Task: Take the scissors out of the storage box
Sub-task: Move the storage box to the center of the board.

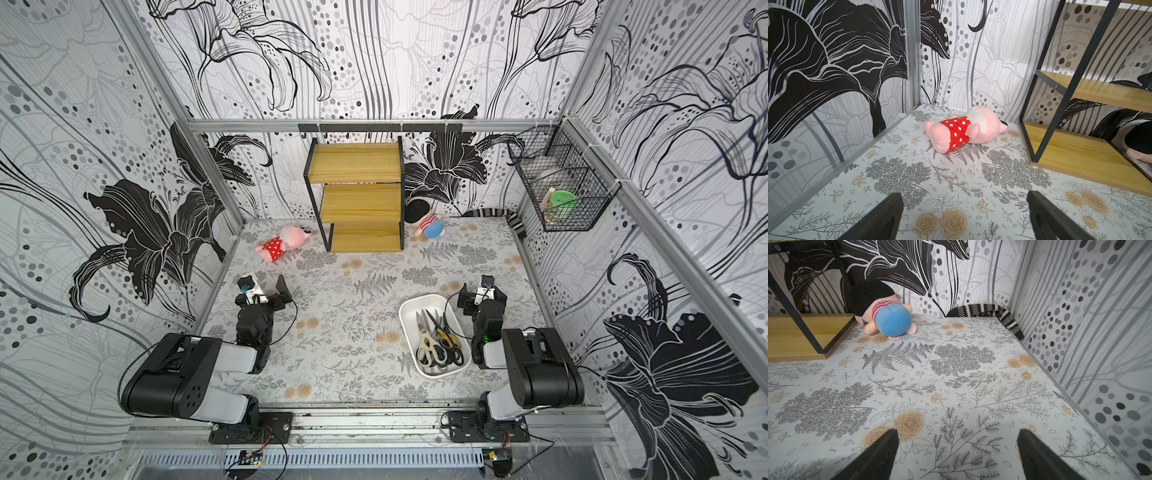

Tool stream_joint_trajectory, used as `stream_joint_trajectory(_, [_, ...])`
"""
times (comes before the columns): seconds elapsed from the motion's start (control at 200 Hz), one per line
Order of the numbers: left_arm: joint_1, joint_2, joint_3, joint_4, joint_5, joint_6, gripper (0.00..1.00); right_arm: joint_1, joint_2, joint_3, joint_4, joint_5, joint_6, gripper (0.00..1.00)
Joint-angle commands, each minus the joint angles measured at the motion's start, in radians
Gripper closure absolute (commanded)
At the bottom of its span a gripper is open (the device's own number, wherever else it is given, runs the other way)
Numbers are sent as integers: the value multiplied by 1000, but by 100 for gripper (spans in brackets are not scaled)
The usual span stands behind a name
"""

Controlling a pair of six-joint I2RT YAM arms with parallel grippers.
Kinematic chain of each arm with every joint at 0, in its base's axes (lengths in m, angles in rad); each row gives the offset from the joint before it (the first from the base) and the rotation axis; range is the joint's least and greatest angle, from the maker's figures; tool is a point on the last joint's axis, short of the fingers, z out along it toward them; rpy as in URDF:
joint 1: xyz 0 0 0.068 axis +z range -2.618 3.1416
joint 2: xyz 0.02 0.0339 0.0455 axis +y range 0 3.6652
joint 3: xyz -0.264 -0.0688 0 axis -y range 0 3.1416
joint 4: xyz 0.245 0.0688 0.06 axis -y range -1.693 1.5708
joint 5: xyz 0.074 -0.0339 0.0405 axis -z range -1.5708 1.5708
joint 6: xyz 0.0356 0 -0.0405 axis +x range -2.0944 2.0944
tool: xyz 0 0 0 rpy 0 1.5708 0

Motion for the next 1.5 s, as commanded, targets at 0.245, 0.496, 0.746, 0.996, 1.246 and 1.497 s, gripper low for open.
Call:
stream_joint_trajectory(0.245, [-3,4,0,55,-5,14,2,-5,1,8,22,-15,-14,5])
stream_joint_trajectory(0.496, [-3,4,1,54,-3,16,2,-8,0,8,23,-19,-14,5])
stream_joint_trajectory(0.746, [-47,-133,84,-200,-76,41,2,1,-157,265,-585,66,36,5])
stream_joint_trajectory(0.996, [-98,-343,395,-918,-135,-205,2,0,-250,526,-1082,60,388,5])
stream_joint_trajectory(1.246, [-73,-264,540,-1338,-16,-584,2,7,-132,675,-1376,-48,497,6])
stream_joint_trajectory(1.497, [-116,-90,696,-1581,114,-575,2,131,-184,758,-1644,-131,529,9])
